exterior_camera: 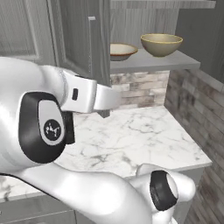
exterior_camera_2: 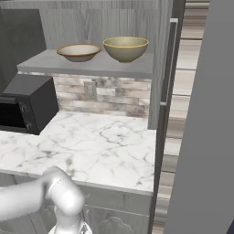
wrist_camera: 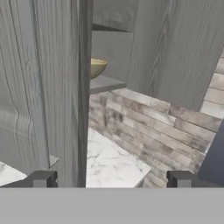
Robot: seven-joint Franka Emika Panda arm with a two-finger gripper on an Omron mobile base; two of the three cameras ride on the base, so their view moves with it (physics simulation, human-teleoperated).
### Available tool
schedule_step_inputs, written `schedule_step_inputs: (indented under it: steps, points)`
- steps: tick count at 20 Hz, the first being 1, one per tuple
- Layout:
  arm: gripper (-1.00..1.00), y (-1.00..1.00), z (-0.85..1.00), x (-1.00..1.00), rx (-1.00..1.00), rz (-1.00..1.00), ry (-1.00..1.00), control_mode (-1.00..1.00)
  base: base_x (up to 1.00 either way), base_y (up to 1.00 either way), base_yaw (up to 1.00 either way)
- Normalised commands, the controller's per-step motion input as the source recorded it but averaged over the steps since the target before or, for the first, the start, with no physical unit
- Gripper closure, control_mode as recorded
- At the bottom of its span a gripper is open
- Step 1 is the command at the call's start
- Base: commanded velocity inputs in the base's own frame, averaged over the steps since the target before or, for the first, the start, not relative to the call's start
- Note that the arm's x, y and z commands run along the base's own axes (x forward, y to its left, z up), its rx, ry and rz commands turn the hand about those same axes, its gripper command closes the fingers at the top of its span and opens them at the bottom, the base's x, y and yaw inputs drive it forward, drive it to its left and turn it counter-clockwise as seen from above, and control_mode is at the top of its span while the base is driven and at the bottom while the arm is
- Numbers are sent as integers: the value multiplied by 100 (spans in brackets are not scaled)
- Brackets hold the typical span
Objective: Move the bowls from the cabinet to the plates on the dining table.
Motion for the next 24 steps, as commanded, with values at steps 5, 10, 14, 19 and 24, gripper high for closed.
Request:
schedule_step_inputs:
  steps: [5, 10, 14, 19, 24]
  points:
    - [-100, -53, -10, -24, -6, 21, 0, -100, 0, 0, 0]
    - [-100, -48, -11, -7, -6, 27, -3, -100, 0, 0, 0]
    - [-100, -38, -13, 0, -3, 37, -7, -100, 0, 0, 0]
    - [-100, -26, -12, 4, -2, 41, -6, -100, 0, 0, 0]
    - [-100, -10, -13, 9, 0, 47, 0, -100, 0, 0, 0]
